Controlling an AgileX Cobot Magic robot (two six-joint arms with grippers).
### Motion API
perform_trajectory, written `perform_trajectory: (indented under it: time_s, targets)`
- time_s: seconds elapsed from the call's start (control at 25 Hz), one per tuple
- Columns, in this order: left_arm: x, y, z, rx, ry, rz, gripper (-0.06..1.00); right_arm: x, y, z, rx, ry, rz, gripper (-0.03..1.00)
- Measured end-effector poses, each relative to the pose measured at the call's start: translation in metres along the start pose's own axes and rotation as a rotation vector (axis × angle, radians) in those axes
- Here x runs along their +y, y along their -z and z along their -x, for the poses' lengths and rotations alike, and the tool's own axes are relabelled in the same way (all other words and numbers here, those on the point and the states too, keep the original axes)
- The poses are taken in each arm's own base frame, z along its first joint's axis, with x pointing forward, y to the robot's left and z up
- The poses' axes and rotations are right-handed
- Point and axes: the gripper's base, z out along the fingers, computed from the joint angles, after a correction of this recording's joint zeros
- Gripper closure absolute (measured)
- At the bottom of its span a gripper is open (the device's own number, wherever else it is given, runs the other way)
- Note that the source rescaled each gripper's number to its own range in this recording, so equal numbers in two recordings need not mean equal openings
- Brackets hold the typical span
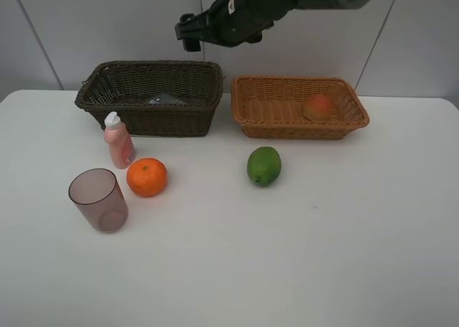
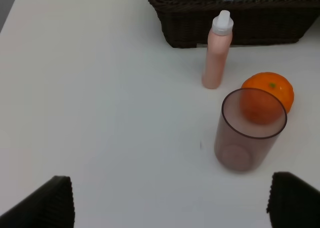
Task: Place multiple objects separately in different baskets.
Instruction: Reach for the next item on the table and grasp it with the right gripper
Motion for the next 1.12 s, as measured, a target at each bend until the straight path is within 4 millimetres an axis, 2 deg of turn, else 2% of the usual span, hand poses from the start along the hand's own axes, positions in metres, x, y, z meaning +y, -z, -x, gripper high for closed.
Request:
perform_trajectory:
  time_s: [0.24, 0.4, 0.6, 0.96, 1.12]
  targets:
    - [0.000, 0.000, 0.000, 0.000, 0.000, 0.000, -0.06, -0.009, 0.033, 0.000, 0.180, -0.055, -0.075, -0.03]
    - [0.000, 0.000, 0.000, 0.000, 0.000, 0.000, -0.06, -0.010, 0.050, -0.006, 0.324, -0.119, -0.092, -0.03]
    - [0.000, 0.000, 0.000, 0.000, 0.000, 0.000, -0.06, -0.007, 0.057, -0.021, 0.509, -0.190, -0.088, -0.03]
    - [0.000, 0.000, 0.000, 0.000, 0.000, 0.000, -0.06, -0.009, 0.064, -0.033, 0.644, -0.353, -0.184, -0.03]
    - [0.000, 0.000, 0.000, 0.000, 0.000, 0.000, -0.06, -0.010, 0.061, -0.046, 0.683, -0.395, -0.217, -0.03]
